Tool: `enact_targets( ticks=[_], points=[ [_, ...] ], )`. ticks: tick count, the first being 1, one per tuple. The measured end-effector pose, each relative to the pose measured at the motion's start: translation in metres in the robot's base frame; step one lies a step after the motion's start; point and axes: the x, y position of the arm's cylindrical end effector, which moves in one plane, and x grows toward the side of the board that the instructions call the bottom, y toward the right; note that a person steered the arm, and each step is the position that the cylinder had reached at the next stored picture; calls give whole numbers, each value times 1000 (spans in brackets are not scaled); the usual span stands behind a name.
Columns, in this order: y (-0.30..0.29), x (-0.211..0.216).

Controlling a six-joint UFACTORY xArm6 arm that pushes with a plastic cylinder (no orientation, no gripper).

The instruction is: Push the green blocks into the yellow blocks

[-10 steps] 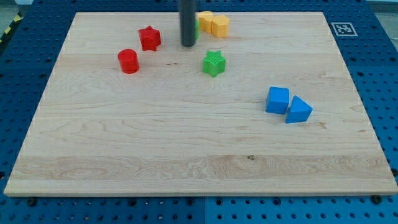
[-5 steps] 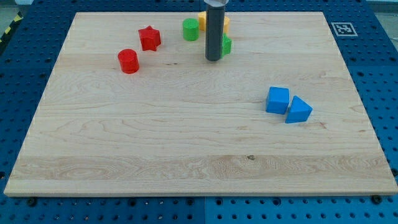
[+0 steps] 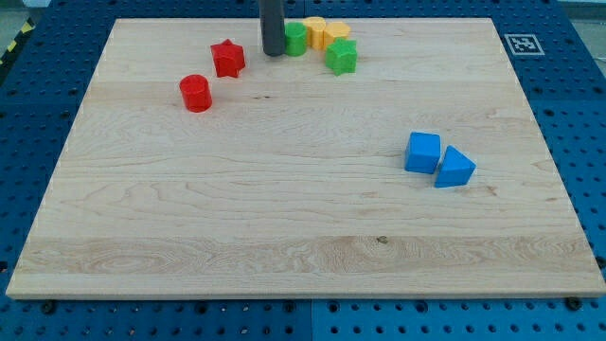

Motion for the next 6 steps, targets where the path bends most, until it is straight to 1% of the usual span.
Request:
enact_targets(
  ticks=[1, 2, 3, 6],
  points=[
    [10, -3],
    [5, -13],
    [-15, -17],
    [-15, -18]
  ],
)
